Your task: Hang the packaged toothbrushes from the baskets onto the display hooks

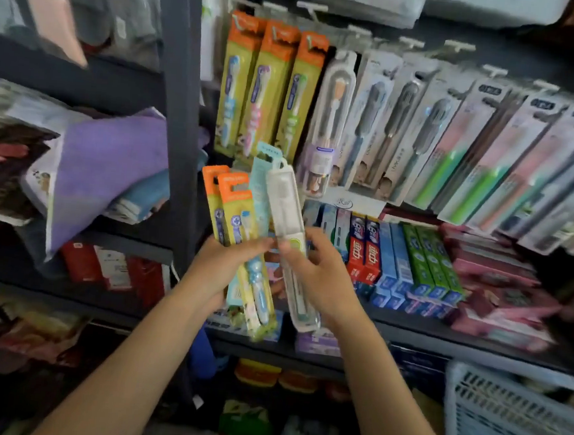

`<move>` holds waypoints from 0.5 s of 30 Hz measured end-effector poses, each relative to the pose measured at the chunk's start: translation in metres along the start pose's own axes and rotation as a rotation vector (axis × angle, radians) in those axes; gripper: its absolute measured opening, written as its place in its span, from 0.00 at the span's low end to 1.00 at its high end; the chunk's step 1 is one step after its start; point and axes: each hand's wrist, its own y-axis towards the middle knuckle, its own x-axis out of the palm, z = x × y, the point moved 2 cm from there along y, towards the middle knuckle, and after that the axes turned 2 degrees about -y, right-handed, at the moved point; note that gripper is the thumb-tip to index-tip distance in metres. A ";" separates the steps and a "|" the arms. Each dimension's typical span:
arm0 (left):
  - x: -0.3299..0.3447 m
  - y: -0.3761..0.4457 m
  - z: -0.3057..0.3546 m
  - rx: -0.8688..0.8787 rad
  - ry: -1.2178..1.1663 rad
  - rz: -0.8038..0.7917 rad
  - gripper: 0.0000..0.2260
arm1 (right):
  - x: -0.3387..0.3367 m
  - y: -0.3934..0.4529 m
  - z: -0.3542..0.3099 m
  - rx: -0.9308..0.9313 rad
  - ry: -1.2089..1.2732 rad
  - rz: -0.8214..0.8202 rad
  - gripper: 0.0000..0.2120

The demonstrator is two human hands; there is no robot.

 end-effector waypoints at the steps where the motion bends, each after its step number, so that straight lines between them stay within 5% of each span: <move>1: 0.005 -0.002 -0.011 -0.034 -0.005 0.005 0.11 | -0.006 -0.007 0.007 0.035 -0.010 -0.001 0.10; 4: 0.025 -0.010 -0.038 -0.122 -0.016 0.025 0.17 | -0.035 -0.033 0.022 0.164 0.031 -0.012 0.13; 7: 0.063 -0.022 -0.056 -0.176 -0.037 -0.030 0.08 | -0.082 -0.061 0.027 0.249 0.226 0.033 0.13; 12: 0.160 -0.041 -0.082 -0.167 -0.002 -0.148 0.03 | -0.184 -0.105 0.034 0.172 0.396 0.248 0.13; 15: 0.243 -0.052 -0.107 -0.178 0.006 -0.217 0.10 | -0.265 -0.131 0.046 0.161 0.382 0.360 0.11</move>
